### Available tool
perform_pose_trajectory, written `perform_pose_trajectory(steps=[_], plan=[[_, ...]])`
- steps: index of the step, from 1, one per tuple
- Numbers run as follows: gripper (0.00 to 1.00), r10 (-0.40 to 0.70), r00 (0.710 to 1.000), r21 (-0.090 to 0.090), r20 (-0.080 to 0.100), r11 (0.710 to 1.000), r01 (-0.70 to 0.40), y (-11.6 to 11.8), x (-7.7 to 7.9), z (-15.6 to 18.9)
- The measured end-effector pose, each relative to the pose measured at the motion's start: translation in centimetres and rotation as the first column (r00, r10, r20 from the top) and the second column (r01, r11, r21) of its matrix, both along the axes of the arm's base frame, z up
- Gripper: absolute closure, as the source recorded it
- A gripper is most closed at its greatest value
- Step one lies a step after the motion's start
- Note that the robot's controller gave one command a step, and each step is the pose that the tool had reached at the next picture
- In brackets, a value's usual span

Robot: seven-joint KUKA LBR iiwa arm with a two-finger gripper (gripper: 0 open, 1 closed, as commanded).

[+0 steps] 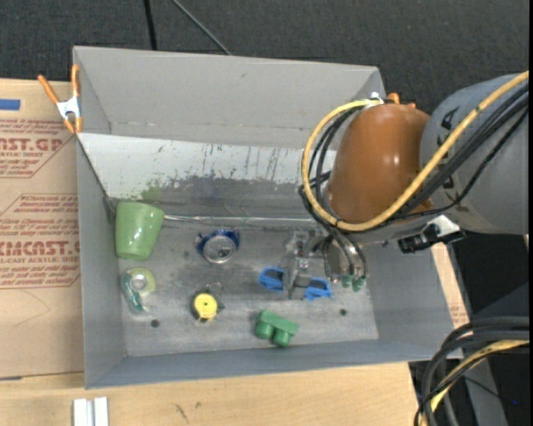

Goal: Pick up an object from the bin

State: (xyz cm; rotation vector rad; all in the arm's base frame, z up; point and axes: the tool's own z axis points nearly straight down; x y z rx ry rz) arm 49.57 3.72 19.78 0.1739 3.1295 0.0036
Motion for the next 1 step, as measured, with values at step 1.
perform_pose_trajectory(steps=[1], plan=[[1.0, 0.329, 0.944, -0.004, 0.0, 0.944, -0.329, -0.58, 1.65, 6.41]])
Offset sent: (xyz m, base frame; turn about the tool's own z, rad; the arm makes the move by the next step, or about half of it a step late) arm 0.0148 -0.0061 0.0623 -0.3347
